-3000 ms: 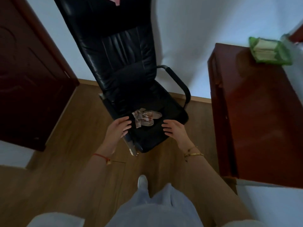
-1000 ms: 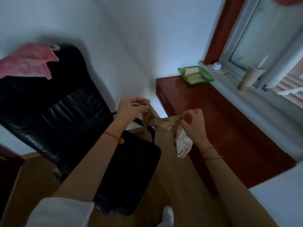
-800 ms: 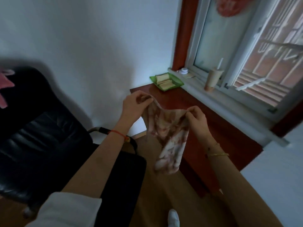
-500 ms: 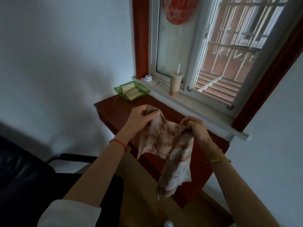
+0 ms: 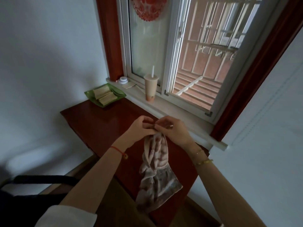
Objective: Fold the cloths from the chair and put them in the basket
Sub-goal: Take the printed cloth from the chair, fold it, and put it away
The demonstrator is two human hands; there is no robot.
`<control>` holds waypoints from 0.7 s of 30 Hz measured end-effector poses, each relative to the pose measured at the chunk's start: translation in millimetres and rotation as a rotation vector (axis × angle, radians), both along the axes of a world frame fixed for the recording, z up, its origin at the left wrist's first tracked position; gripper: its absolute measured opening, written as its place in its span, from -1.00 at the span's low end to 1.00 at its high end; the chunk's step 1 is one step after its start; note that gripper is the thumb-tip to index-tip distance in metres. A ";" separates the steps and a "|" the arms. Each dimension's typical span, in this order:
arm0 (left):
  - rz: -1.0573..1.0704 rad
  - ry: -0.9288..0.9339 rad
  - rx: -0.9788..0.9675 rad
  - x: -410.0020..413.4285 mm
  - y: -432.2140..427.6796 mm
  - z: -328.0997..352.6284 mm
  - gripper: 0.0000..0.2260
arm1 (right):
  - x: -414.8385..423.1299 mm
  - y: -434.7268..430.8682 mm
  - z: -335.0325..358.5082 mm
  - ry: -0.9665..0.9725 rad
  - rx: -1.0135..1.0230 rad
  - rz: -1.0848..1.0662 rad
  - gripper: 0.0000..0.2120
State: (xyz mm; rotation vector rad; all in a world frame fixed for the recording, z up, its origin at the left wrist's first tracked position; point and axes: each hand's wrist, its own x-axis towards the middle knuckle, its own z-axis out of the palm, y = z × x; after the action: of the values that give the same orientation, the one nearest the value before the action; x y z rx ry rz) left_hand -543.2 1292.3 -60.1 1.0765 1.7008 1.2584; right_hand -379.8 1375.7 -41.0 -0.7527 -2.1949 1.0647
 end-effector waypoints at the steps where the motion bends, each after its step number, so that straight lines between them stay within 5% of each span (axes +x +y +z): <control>1: 0.008 -0.015 -0.009 -2.6 1.9 -2.6 -0.63 | -1.0 2.9 -1.1 -0.025 0.004 0.019 -0.83; 7: -0.054 -0.020 0.027 -12.3 -2.0 -13.9 -0.48 | -10.8 9.3 -1.5 0.029 0.063 -0.034 -0.97; 11: -0.044 0.279 -0.045 -22.1 -16.3 -26.7 -0.70 | -13.6 12.8 11.3 0.127 0.068 -0.075 -0.92; 14: -0.040 0.268 -0.051 -33.1 -27.0 -28.5 -0.84 | -13.2 19.1 26.7 0.197 0.046 -0.093 -0.94; 21: 0.006 0.438 0.060 -74.1 -37.0 21.7 -0.85 | 1.8 29.6 65.0 0.332 0.019 -0.177 -0.92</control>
State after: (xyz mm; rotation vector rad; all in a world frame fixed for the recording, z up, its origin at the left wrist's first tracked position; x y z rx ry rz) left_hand -617.3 1255.3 -38.4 1.4647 1.9943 1.1393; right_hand -378.0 1405.3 23.9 -0.6918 -1.8207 0.9980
